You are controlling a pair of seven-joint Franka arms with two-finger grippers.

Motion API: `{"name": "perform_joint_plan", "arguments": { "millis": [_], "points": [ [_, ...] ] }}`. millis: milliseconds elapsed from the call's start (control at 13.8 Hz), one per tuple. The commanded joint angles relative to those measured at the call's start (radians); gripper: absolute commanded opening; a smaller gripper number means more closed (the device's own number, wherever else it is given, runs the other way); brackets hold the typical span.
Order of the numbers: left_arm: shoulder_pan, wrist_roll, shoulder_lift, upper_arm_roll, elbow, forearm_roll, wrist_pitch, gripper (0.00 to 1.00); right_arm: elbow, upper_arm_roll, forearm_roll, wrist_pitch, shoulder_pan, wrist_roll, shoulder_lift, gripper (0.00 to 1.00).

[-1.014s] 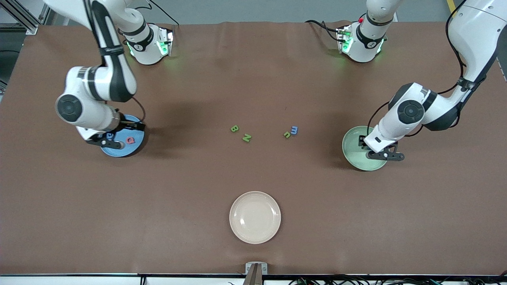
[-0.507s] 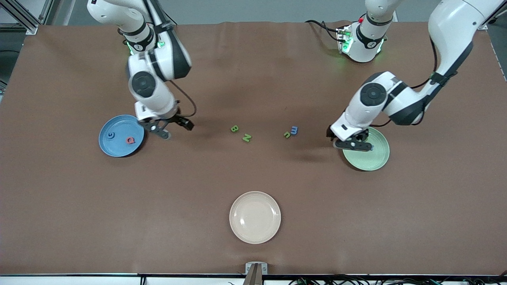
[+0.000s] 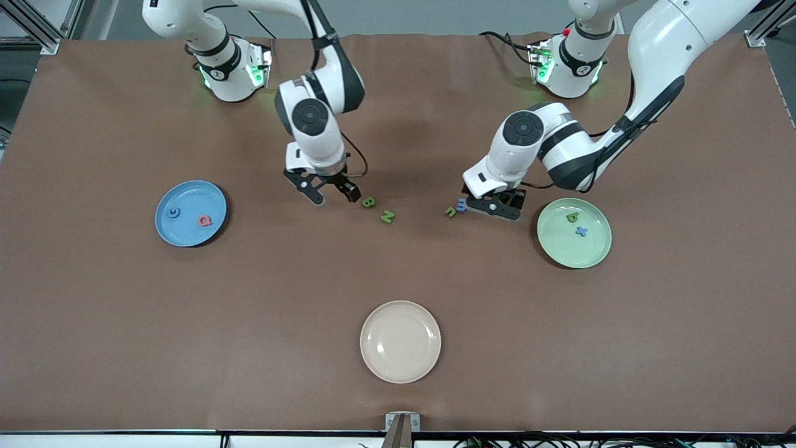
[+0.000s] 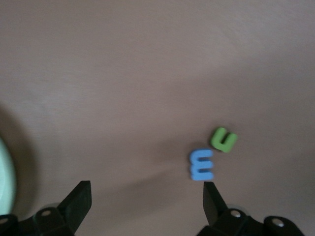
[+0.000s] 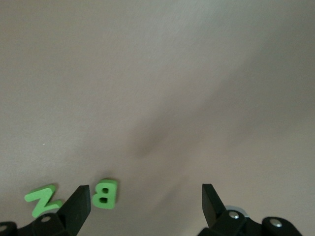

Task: Sort uppercase to blue plate, lowercase to green plate
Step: 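Grasp the blue E with the left gripper while the right gripper grasps B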

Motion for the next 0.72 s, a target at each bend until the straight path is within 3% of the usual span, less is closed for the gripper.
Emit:
{"name": "perform_joint_plan", "arguments": {
  "millis": [0, 145, 290, 652],
  "points": [
    [-0.041, -0.031, 0.064, 0.005, 0.027, 0.002, -0.004, 0.99, 0.095, 0.027, 0.032, 0.006, -0.006, 0.091, 0.117, 1.0],
    [-0.071, -0.09, 0.082, 0.015, 0.033, 0.002, 0.004, 0.97, 0.115, 0.029, 0.078, 0.036, -0.007, 0.108, 0.16, 1.0],
    [-0.14, -0.097, 0.081, 0.086, 0.048, 0.003, 0.034, 0.9, 0.115, 0.036, 0.126, 0.073, -0.007, 0.108, 0.176, 1.0],
    [-0.253, -0.164, 0.081, 0.189, 0.07, 0.011, 0.085, 0.73, 0.115, 0.058, 0.136, 0.078, -0.006, 0.12, 0.176, 0.98]
  ]
}}
